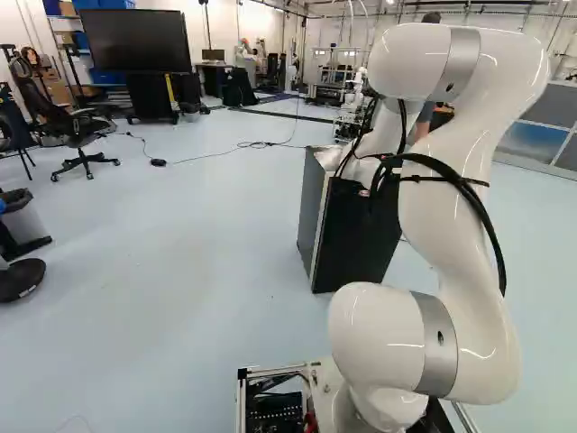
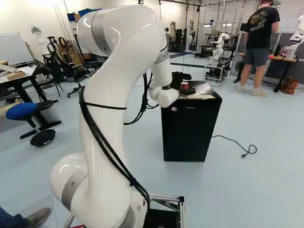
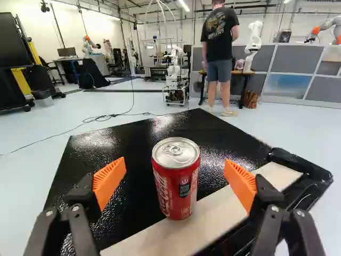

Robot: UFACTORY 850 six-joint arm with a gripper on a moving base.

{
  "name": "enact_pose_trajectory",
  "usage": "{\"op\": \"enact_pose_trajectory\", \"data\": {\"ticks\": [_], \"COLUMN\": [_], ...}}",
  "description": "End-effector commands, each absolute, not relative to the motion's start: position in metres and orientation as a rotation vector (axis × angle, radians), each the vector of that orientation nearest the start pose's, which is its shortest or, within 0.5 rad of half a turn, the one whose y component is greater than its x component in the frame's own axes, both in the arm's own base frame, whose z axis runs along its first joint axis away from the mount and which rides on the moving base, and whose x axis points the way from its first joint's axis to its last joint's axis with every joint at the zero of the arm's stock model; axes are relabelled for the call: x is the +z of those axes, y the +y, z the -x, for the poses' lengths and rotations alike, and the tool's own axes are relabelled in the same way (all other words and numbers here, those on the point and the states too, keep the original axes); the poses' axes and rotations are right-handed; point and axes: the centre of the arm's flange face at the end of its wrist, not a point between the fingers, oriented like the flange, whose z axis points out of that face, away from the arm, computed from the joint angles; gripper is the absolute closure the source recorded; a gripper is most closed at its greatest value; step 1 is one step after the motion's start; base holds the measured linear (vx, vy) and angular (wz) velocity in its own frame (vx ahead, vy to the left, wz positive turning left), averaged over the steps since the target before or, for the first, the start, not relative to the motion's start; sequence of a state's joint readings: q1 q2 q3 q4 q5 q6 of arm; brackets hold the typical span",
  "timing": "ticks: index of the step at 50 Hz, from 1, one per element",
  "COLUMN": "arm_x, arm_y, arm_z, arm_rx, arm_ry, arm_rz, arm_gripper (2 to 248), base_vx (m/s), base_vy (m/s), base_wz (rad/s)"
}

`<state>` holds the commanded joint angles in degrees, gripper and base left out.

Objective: Grab a drink from the fridge

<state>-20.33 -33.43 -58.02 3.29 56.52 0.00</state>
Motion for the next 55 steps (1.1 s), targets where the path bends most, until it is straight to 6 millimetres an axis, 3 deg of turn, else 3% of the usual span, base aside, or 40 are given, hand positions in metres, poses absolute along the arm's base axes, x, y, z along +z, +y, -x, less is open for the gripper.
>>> {"op": "enact_pose_trajectory", "data": {"ticks": [3,4,8,9,13,14,19,20,55], "arm_x": [0.35,0.35,0.35,0.35,0.35,0.35,0.35,0.351,0.387], "arm_y": [-0.219,-0.219,-0.219,-0.219,-0.219,-0.219,-0.219,-0.219,-0.218], "arm_z": [-0.578,-0.578,-0.578,-0.578,-0.578,-0.578,-0.578,-0.578,-0.577], "arm_rx": [-2.179,-2.179,-2.179,-2.179,-2.179,-2.179,-2.179,-2.18,-2.259], "arm_ry": [0.55,0.55,0.55,0.55,0.55,0.55,0.55,0.55,0.54], "arm_rz": [2.534,2.534,2.534,2.534,2.534,2.534,2.534,2.534,2.474], "arm_gripper": [7,44,44,82,82,120,120,151,151], "base_vx": [0.0,0.0,0.0,0.0,0.0,0.0,0.0,0.0,0.0], "base_vy": [0.0,0.0,0.0,0.0,0.0,0.0,0.0,0.0,0.0], "base_wz": [0.0,0.0,0.0,0.0,0.0,0.0,0.0,0.0,0.0]}}
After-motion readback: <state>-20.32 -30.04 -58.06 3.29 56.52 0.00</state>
